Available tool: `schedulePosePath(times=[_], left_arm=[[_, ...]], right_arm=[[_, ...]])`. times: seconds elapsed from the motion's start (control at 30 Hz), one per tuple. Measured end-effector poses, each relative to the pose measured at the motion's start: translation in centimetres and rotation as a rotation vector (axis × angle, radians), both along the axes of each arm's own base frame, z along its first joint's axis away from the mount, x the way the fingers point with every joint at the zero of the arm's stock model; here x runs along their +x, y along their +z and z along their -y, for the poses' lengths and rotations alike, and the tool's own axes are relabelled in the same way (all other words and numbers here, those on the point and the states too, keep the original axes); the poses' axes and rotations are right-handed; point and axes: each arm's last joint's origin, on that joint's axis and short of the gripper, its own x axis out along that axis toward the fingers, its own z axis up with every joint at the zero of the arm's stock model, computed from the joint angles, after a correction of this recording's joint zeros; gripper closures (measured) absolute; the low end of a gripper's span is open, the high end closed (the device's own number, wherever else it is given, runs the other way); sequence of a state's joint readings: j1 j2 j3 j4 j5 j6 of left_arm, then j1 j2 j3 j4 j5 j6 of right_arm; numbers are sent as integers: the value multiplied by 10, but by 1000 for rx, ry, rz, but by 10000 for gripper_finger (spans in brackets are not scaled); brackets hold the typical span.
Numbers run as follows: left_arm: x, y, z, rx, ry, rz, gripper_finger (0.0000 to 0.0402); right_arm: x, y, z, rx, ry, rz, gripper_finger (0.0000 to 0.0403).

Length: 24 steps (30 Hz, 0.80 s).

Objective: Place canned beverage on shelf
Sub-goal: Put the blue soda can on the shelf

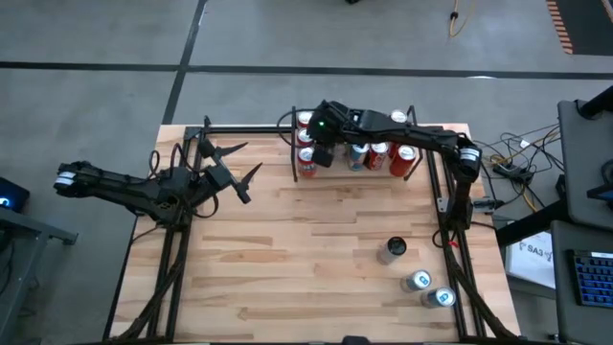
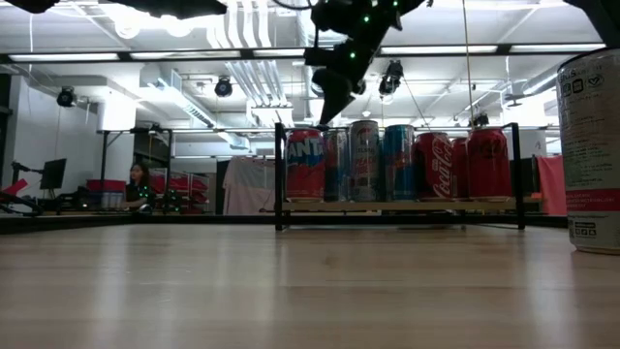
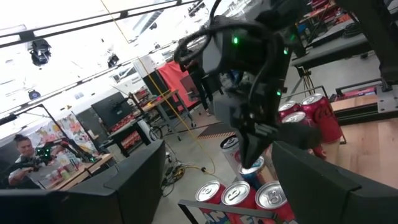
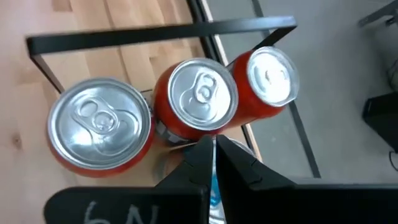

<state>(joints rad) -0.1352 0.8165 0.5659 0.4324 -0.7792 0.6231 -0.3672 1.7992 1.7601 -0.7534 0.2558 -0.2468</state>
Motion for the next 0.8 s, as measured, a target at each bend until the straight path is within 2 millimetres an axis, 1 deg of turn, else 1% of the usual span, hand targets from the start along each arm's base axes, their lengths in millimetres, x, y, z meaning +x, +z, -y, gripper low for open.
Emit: schedulePosePath(times=[0.1,0.43,0.67,0.8], left_arm=[[0,0,0,0,0,0,123],[0,0,0,0,0,0,123],[0,0,0,0,0,0,123],[0,0,0,0,0,0,123]], right_arm=[[2,-5,1,5,-6,-18,394],[-1,-9,-5,61,-36,-46,394],[2,-6,-4,27,-41,-9,394],[1,-5,0,-10,-91,-15,394]])
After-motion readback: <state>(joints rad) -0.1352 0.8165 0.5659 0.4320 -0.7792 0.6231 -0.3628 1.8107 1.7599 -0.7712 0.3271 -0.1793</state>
